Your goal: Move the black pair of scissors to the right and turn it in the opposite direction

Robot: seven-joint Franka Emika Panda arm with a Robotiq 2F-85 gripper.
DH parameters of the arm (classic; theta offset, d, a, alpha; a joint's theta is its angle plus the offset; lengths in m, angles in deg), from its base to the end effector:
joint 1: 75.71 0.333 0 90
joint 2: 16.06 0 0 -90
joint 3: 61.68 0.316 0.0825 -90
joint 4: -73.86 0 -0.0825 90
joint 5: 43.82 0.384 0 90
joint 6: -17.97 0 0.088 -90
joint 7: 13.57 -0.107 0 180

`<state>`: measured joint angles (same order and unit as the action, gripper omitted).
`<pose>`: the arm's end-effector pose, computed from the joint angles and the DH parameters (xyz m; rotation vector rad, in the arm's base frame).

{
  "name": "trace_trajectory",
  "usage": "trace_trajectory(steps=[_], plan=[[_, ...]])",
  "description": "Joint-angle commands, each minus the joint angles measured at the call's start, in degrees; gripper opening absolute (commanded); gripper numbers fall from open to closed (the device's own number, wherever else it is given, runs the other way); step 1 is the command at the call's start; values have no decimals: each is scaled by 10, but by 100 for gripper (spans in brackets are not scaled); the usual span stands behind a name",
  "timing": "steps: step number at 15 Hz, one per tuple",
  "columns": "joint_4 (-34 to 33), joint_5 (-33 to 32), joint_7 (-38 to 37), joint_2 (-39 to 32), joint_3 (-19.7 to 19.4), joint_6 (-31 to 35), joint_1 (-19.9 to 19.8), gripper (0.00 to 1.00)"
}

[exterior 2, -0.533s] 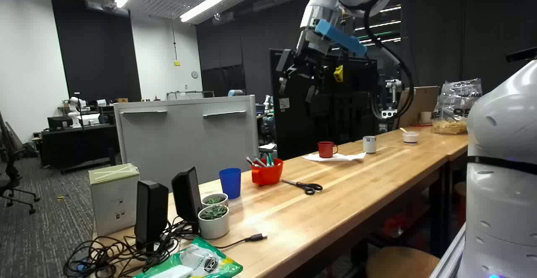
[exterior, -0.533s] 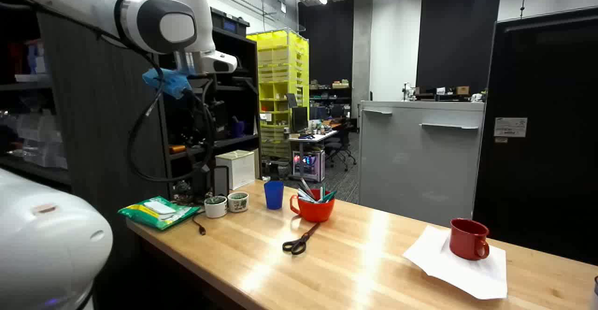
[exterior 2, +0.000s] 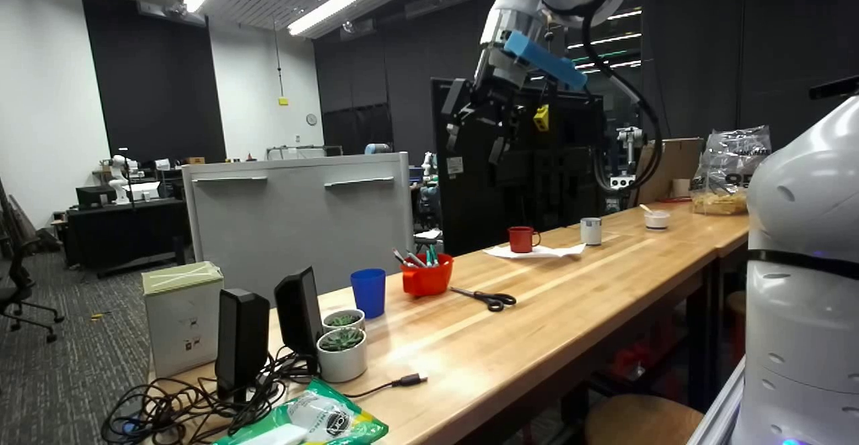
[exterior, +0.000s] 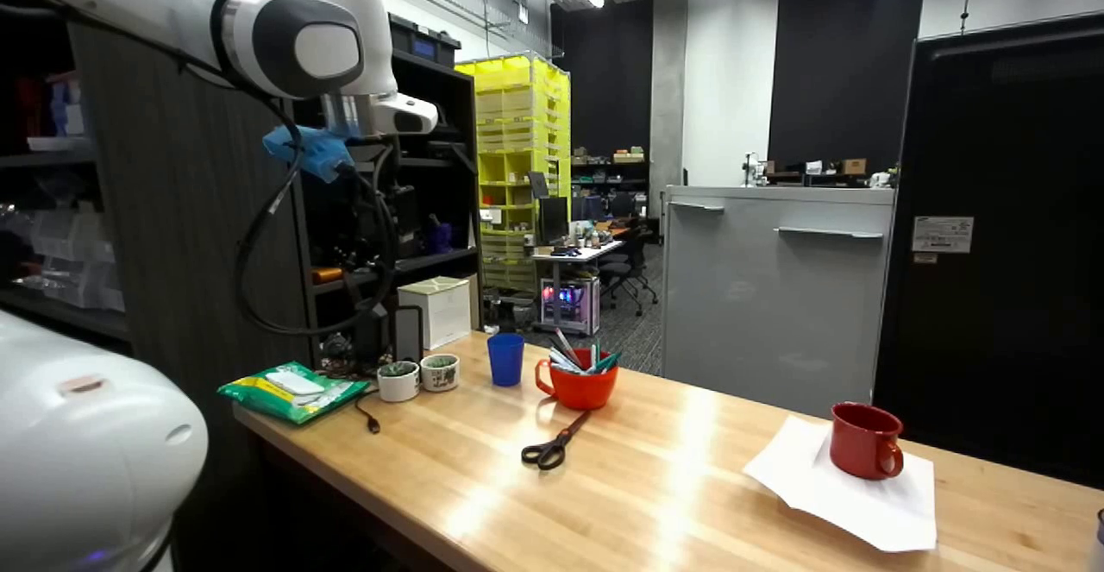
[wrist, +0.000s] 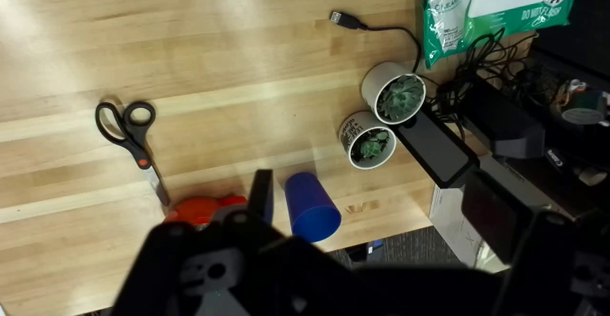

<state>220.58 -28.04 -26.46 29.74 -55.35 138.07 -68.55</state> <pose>0.3299 0.0985 0.5476 -2.8613 0.1546 -0.4158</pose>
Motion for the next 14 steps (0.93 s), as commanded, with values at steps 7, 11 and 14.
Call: trace_trajectory(steps=[7, 11, 14], plan=[[-1, 3, 3, 0, 3, -2, -5, 100], [-1, 3, 3, 0, 3, -2, -5, 100], [-6, -12, -1, -12, 7, 9, -19, 100]])
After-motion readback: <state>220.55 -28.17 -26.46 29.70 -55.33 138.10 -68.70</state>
